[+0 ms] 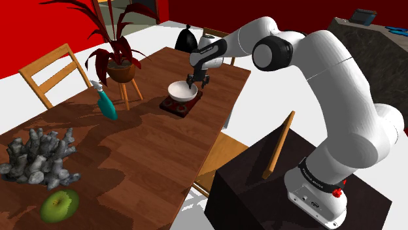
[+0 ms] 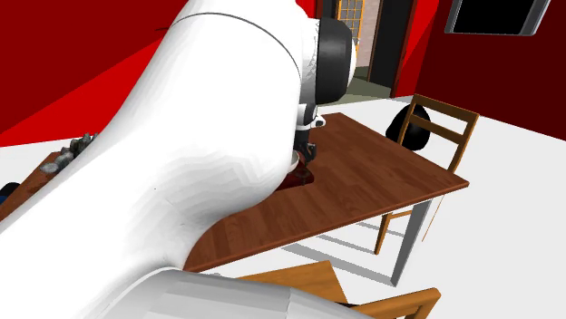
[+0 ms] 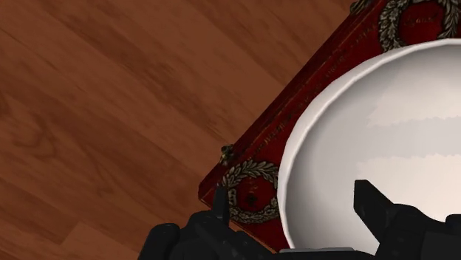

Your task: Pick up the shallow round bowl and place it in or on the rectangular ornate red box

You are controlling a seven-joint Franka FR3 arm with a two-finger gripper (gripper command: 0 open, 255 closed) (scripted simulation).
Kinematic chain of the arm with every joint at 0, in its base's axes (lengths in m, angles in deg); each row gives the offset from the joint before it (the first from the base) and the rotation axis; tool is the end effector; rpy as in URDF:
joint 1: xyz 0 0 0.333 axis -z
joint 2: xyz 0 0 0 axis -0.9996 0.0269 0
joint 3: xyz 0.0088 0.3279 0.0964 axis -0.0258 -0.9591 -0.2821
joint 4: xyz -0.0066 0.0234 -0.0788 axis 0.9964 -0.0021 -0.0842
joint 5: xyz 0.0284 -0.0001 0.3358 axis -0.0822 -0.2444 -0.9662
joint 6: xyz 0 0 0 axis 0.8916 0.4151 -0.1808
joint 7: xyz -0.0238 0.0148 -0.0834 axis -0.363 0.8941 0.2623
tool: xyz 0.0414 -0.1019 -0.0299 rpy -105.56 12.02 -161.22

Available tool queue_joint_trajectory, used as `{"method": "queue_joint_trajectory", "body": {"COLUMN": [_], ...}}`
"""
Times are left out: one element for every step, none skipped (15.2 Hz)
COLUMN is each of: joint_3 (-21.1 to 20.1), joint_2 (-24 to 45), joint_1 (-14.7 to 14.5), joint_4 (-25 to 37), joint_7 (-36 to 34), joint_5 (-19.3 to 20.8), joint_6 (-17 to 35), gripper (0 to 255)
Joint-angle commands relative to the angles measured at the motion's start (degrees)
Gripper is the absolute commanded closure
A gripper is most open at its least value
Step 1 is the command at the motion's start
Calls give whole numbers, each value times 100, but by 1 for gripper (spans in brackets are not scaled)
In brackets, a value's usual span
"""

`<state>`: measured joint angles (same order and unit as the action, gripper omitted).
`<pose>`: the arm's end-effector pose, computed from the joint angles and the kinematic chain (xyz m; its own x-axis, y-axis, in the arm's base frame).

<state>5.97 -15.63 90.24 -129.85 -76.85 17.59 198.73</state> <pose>0.7408 -0.0287 0.2027 0.9476 -0.3060 0.0917 -0.2956 -0.9488 -0.1116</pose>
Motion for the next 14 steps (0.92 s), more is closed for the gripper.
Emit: {"method": "queue_joint_trajectory", "body": {"joint_3": [0,0,5,11,17,22,22,22,22,22,22,22,22,22], "joint_2": [0,0,-178,-351,-517,-644,-644,-645,-645,-644,-644,-644,-644,-644], "joint_1": [0,0,5,10,15,18,18,18,18,18,18,18,18,18], "joint_4": [0,0,-124,-235,-334,-402,-402,-404,-403,-402,-402,-402,-402,-402], "joint_7": [0,0,3,6,8,8,8,8,8,8,8,8,8,8], "joint_5": [0,0,2,4,7,10,10,10,10,10,10,10,10,10], "joint_6": [0,0,-55,-117,-186,-245,-245,-244,-244,-245,-245,-245,-245,-245], "gripper": [0,0,0,0,0,0,0,0,0,0,0,0,0,0]}}
